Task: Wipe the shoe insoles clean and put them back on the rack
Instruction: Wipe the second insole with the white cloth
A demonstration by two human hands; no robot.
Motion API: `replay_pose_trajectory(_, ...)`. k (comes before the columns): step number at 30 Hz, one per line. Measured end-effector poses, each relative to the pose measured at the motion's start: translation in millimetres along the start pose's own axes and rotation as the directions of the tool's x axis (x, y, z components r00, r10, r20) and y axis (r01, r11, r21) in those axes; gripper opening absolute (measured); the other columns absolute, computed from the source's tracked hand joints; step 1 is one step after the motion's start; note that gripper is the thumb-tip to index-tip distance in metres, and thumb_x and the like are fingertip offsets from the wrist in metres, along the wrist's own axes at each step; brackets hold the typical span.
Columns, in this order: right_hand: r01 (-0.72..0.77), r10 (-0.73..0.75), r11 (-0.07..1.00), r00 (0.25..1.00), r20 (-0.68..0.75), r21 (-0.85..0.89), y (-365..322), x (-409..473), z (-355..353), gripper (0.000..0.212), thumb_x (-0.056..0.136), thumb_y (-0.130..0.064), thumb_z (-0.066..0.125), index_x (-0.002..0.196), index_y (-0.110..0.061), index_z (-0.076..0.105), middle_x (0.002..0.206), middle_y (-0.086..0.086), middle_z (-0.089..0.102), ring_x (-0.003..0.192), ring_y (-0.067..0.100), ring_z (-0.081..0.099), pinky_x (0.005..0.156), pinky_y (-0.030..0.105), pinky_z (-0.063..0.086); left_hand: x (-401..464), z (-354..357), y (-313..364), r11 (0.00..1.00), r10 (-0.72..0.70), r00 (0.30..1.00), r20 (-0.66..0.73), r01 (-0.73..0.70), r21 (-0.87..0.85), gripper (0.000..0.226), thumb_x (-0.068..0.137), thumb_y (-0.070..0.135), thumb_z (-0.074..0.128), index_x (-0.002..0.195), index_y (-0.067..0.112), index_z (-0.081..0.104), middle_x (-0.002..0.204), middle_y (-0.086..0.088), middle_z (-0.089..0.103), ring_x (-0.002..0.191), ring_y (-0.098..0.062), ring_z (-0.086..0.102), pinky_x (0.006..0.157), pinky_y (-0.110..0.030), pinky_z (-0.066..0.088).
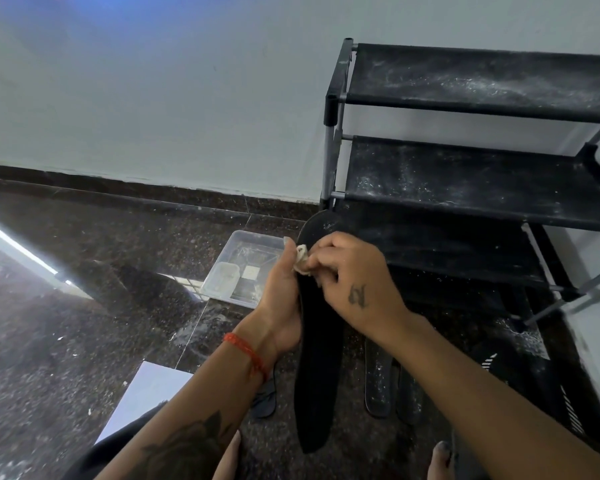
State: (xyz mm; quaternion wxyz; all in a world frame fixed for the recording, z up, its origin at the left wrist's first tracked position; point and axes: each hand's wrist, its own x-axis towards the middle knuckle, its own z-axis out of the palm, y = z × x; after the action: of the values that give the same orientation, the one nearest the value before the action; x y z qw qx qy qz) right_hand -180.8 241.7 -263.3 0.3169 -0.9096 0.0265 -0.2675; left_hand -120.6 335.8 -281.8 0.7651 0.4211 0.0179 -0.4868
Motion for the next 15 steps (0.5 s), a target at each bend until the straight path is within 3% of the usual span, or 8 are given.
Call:
replay_pose_trajectory(2,-0.064,0.064,0.993,0.998,0.004,-0.095,10.4,5.2,-10.8,0.019,0.077,0.003,0.063,0.081,-0.012,0.074,0.085,0.001,0.066,0.077,0.015,0.060,0.073,0.032,0.053,0.4,2.2,-1.7,0.999,-0.042,0.998,0.043,0.041,0.030,0.076,0.096,0.062,0.022,0.082,0.011,0.077,0.084,-0.013,0.072,0.074,-0.022,0.071,0.067,-0.032,0.058)
replay_pose_trajectory(5,-0.202,0.190,0.967,0.978,-0.088,-0.158,25.8,8.0,-25.2,0.019,0.081,0.001,0.062,0.087,-0.013,0.074,0.088,-0.001,0.064,0.072,0.006,0.058,0.067,0.005,0.044,-0.5,3.4,-1.4,0.994,-0.083,0.994,0.065,0.078,0.070,0.073,0.093,0.066,0.026,0.111,0.009,0.068,0.103,-0.015,0.067,0.084,-0.027,0.065,0.078,-0.043,0.051)
replay_pose_trajectory(7,-0.210,0.185,0.972,0.961,-0.206,-0.105,28.3,8.8,-28.6,0.019,0.079,0.002,0.065,0.086,-0.013,0.073,0.087,-0.001,0.066,0.076,0.006,0.060,0.066,0.001,0.039,-2.2,3.9,0.1,0.995,-0.084,0.994,0.073,0.080,0.062,0.070,0.092,0.065,0.029,0.116,0.010,0.065,0.107,-0.015,0.067,0.088,-0.029,0.064,0.082,-0.047,0.049)
replay_pose_trajectory(9,-0.142,0.136,0.990,0.963,-0.233,-0.008,19.8,7.3,-21.7,0.018,0.076,0.002,0.067,0.085,-0.012,0.073,0.086,0.000,0.068,0.076,0.006,0.061,0.070,0.003,0.043,-4.1,4.5,2.0,0.997,-0.056,0.995,0.078,0.052,0.062,0.065,0.093,0.062,0.029,0.106,0.012,0.069,0.099,-0.013,0.070,0.085,-0.027,0.067,0.081,-0.045,0.052)
replay_pose_trajectory(13,-0.020,0.025,0.998,0.995,-0.095,0.060,-2.1,-0.8,3.6,0.012,0.076,-0.003,0.070,0.087,-0.008,0.074,0.088,0.002,0.066,0.079,0.007,0.061,0.074,0.011,0.048,1.4,0.0,-0.4,1.000,0.024,0.999,0.041,-0.023,-0.011,0.067,0.097,0.054,0.029,0.073,0.013,0.075,0.074,-0.009,0.071,0.070,-0.019,0.070,0.063,-0.027,0.057)
replay_pose_trajectory(15,-0.002,0.004,1.000,0.998,-0.064,0.025,2.7,1.9,2.8,0.011,0.077,-0.002,0.069,0.085,-0.008,0.074,0.086,0.001,0.065,0.077,0.008,0.061,0.072,0.014,0.049,1.5,-1.1,-0.7,1.000,0.028,0.999,0.039,-0.027,-0.006,0.066,0.098,0.055,0.027,0.079,0.011,0.073,0.074,-0.009,0.071,0.068,-0.019,0.070,0.061,-0.027,0.058)
